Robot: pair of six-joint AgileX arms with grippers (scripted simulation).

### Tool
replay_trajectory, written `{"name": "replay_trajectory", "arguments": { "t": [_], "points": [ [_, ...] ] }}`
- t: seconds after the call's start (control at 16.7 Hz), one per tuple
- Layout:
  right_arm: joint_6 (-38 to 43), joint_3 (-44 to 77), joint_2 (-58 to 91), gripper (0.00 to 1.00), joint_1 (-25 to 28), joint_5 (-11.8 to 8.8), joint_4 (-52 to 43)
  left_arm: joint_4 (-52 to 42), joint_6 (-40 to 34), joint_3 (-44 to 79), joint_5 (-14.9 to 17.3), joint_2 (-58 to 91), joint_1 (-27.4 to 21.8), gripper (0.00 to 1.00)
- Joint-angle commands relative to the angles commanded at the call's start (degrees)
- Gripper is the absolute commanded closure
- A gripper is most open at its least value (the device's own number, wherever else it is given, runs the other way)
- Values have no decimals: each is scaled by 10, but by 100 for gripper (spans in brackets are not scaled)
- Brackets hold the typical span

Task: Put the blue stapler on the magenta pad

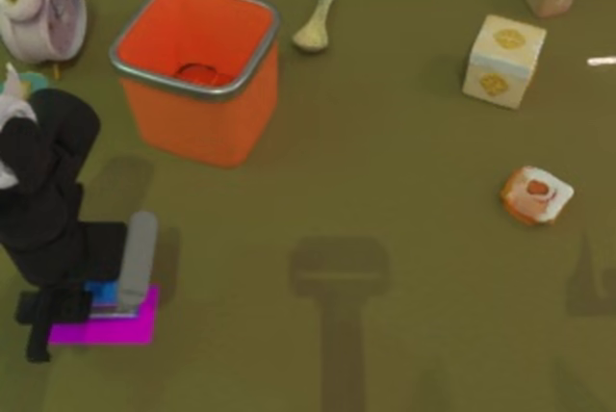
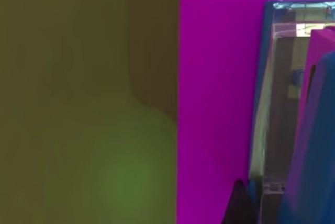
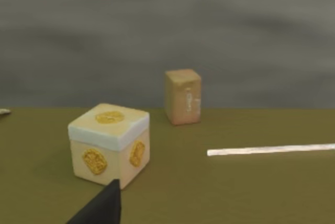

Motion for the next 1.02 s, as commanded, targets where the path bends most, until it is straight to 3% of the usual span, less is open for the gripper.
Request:
{"name": "replay_trajectory", "arguments": {
  "t": [0.66, 1.02],
  "points": [
    [0, 0, 0, 0, 0, 0, 0, 0, 0, 0, 0, 0, 0, 2],
    [0, 0, 0, 0, 0, 0, 0, 0, 0, 0, 0, 0, 0, 0]
  ]
}}
